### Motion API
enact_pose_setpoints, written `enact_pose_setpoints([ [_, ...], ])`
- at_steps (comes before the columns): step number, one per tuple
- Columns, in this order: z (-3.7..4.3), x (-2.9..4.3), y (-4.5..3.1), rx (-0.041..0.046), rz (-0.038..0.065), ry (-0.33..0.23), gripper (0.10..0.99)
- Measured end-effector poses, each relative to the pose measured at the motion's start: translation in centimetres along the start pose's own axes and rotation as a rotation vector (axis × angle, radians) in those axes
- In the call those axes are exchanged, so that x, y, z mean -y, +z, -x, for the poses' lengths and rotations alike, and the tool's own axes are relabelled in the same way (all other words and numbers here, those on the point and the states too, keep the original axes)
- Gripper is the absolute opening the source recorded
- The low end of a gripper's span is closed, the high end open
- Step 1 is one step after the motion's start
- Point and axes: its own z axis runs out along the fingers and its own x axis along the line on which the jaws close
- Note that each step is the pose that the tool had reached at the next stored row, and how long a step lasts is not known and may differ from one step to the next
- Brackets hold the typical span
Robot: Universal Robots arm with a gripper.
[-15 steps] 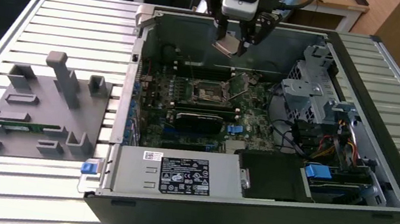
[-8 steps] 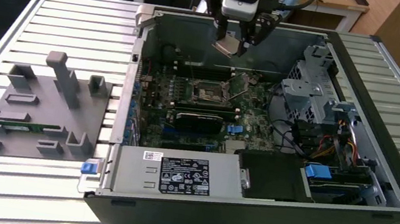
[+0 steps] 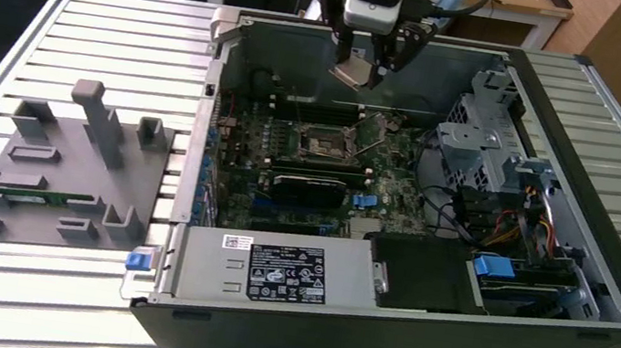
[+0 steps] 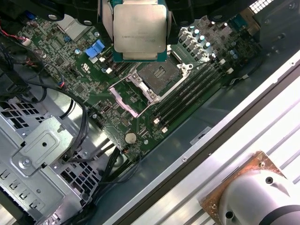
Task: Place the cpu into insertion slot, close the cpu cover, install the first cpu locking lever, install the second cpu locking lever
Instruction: 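Place the cpu into insertion slot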
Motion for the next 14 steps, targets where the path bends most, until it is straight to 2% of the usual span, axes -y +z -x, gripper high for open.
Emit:
enact_pose_setpoints([
  [5,0.0,0.01,0.07,0.0,0.0,0.0,0.541],
  [14,0.01,0.05,0.65,0.0,0.0,0.0,0.541],
])
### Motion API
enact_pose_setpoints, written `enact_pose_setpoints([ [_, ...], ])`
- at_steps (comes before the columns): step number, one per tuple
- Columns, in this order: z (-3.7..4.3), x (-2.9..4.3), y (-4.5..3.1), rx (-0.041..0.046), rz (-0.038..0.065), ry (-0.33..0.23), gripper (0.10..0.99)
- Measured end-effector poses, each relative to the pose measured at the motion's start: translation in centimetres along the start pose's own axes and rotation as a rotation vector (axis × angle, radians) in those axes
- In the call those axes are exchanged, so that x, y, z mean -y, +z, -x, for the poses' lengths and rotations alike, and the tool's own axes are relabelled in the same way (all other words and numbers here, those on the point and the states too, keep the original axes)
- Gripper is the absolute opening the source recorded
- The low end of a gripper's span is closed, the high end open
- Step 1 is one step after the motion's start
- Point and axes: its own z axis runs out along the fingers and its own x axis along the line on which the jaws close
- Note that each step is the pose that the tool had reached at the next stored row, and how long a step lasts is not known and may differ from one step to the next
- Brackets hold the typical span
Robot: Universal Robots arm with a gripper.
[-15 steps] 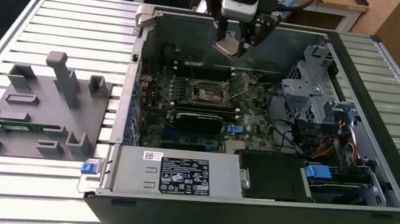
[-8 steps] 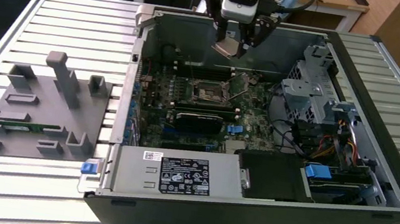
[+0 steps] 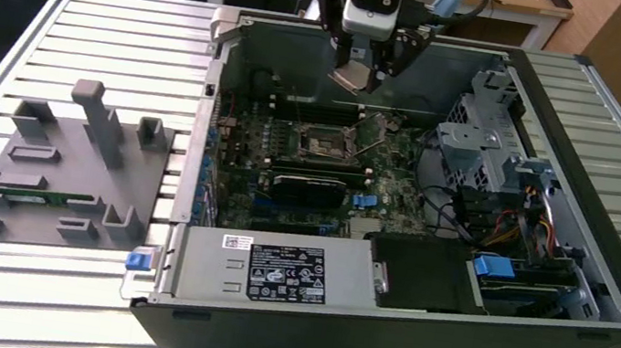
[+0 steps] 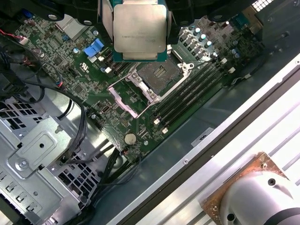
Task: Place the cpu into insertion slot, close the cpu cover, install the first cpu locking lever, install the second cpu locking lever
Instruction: 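Place the cpu into insertion slot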
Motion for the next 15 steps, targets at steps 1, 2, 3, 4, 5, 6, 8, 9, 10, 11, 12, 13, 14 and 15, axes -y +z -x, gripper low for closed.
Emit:
enact_pose_setpoints([
  [1,0.0,0.0,0.01,0.0,0.0,0.0,0.541],
  [2,0.0,0.0,0.02,0.0,0.0,0.0,0.541],
  [3,0.0,0.0,0.03,0.0,0.0,0.0,0.541],
  [4,0.0,0.0,0.04,0.0,0.0,0.0,0.541],
  [5,0.0,0.01,0.06,0.0,0.0,0.0,0.541],
  [6,0.0,0.01,0.1,0.0,0.0,0.0,0.541],
  [8,0.0,0.01,0.15,0.0,0.0,0.0,0.541],
  [9,0.0,0.01,0.16,0.0,0.0,0.0,0.541],
  [10,0.0,0.01,0.17,0.0,0.0,0.0,0.541],
  [11,0.0,0.01,0.18,0.0001,0.0,0.0,0.541],
  [12,0.0,0.02,0.2,0.0,0.0,0.0,0.541],
  [13,0.0,0.02,0.22,0.0,0.0,0.0,0.541],
  [14,0.0,0.02,0.23,0.0,0.0,0.0,0.541],
  [15,0.0,0.02,0.25,0.0,0.0,0.0,0.541],
])
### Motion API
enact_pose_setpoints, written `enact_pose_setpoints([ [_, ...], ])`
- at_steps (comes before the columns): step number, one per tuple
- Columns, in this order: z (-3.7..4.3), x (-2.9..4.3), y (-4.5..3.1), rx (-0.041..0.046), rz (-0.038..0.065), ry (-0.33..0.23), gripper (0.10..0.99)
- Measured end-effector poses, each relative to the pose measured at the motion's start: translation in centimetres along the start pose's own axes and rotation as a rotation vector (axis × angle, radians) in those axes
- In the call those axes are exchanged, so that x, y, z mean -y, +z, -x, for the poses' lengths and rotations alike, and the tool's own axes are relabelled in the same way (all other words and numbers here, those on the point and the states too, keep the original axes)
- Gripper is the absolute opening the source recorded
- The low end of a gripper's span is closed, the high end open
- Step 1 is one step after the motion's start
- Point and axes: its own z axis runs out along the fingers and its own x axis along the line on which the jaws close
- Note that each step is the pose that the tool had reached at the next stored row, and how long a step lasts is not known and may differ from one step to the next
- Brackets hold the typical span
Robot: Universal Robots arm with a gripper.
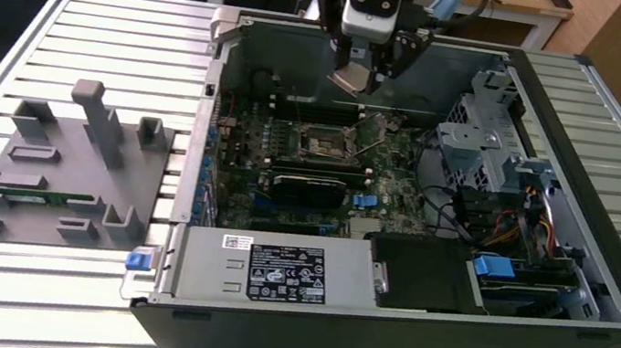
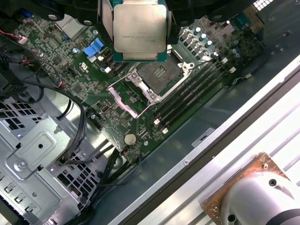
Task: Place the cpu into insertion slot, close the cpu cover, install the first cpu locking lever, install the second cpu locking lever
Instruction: 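Place the cpu into insertion slot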
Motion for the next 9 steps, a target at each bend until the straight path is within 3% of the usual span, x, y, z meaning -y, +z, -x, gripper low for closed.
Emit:
enact_pose_setpoints([
  [4,0.0,0.03,0.26,0.0009,0.0,0.009,0.541],
  [9,0.01,0.06,0.74,0.008,0.001,0.093,0.541],
])
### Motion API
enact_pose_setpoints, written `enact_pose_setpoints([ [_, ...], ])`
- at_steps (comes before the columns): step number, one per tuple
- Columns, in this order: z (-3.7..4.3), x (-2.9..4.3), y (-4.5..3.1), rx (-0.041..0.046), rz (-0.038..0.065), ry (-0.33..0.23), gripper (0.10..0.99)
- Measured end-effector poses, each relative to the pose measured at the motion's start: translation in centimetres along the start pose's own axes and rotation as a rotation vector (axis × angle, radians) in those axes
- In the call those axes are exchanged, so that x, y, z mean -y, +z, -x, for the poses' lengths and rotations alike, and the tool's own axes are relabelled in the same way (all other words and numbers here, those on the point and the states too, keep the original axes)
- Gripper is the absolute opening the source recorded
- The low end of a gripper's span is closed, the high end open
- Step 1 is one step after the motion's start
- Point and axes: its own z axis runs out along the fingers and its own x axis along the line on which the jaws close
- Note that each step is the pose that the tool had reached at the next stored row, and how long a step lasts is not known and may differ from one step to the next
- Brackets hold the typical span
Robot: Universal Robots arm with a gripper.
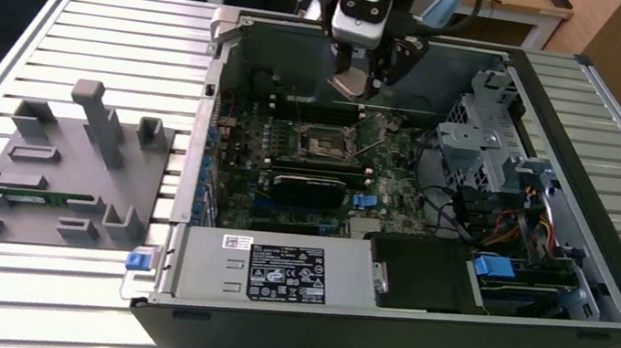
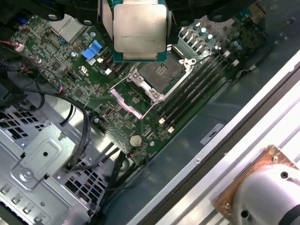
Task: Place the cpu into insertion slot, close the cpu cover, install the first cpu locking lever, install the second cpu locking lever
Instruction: 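Place the cpu into insertion slot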
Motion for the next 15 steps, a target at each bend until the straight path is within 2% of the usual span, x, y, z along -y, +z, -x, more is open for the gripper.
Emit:
enact_pose_setpoints([
  [6,0.01,0.03,0.45,0.0089,0.001,0.104,0.541],
  [15,0.01,0.06,0.7,0.016,0.002,0.19,0.541],
])
